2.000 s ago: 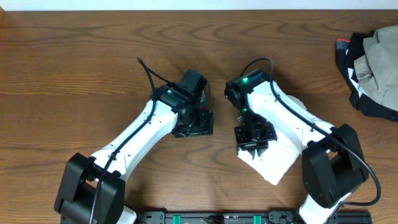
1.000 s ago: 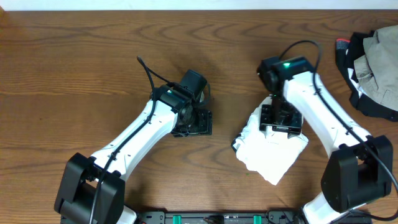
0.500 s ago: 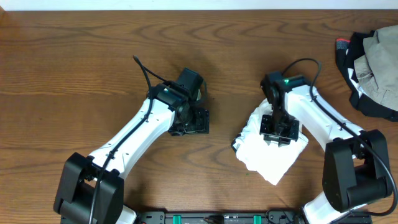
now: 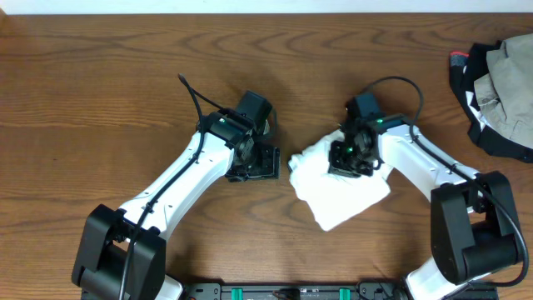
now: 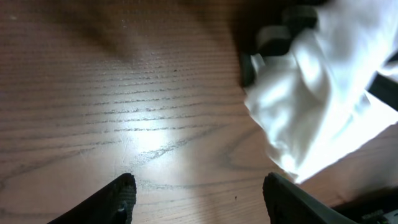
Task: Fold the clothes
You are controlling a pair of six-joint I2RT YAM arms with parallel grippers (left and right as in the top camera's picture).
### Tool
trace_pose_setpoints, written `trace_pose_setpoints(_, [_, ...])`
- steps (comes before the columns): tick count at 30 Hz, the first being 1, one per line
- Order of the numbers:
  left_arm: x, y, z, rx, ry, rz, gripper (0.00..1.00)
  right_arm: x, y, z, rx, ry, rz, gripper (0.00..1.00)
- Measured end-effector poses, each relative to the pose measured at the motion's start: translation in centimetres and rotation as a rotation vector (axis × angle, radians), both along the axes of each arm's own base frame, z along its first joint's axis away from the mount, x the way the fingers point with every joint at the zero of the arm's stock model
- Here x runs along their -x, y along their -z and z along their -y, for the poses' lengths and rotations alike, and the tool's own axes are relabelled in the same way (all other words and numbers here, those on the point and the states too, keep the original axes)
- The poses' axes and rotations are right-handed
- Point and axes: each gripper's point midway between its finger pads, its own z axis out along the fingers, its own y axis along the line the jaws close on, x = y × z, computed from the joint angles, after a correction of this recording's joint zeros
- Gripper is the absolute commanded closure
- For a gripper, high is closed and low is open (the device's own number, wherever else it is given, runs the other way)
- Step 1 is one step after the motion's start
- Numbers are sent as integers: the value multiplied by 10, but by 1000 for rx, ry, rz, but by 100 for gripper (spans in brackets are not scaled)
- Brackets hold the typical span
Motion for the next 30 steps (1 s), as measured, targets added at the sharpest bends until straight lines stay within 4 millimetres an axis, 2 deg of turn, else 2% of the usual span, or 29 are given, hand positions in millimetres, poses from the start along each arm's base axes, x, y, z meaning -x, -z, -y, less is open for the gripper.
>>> trace_pose_setpoints(6, [-3, 0, -4, 1, -10, 1, 32, -13, -13, -44, -136, -92, 105, 75])
trace_pose_setpoints(9, [-4, -1, -4, 12, 9, 5, 32, -13, -17, -57, -170, -125, 130, 75])
trace_pose_setpoints(10, [-3, -1, -2, 24, 25, 3, 32, -14, -18, -60, -179, -130, 139, 72])
trace_pose_setpoints(13, [1, -3, 4, 56, 64, -4, 33, -18, -21, -64, -199, -140, 161, 54])
trace_pose_setpoints(17, [8, -5, 13, 80, 108, -8, 33, -28, -31, -70, -235, -166, 207, 45])
trace_pose_setpoints(19, [12, -5, 18, 88, 136, -9, 33, -38, -44, -74, -254, -176, 238, 44])
trace_pose_setpoints(20, [14, -6, 21, 94, 150, -10, 33, -43, -50, -74, -261, -176, 249, 44])
trace_pose_setpoints(25, [30, -8, 37, 121, 229, -20, 33, -67, -81, -54, -241, -138, 268, 28])
trace_pose_setpoints(30, [32, -11, 57, 155, 296, 29, 33, -71, -98, -24, -149, -105, 230, 30])
